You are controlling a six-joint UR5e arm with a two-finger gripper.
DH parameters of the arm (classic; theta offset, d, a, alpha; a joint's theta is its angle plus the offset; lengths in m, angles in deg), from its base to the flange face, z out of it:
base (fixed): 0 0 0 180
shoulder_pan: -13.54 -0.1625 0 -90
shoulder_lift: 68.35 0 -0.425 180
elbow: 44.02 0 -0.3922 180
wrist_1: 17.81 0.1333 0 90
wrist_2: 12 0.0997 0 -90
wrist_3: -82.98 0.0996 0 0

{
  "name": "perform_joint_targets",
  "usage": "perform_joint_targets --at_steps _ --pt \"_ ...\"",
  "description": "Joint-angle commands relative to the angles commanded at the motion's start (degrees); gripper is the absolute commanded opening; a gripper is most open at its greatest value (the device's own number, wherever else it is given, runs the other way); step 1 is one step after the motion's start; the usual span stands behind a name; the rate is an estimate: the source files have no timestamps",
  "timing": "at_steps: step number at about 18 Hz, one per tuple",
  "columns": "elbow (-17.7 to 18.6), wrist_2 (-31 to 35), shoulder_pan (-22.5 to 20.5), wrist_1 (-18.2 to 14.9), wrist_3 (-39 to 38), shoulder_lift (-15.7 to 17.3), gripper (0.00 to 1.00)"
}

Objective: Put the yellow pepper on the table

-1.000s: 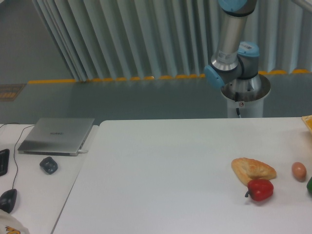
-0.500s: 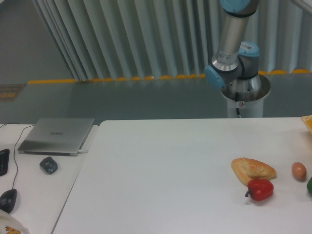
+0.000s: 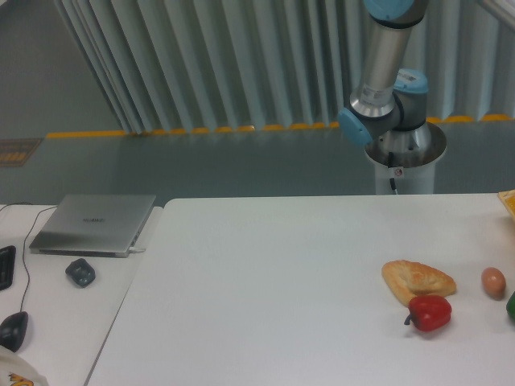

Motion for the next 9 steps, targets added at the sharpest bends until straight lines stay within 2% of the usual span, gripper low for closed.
perform_joint_targets --at_steps 9 --pt "0.09 0.54 0.27 0.35 -0.18 -2.02 1.0"
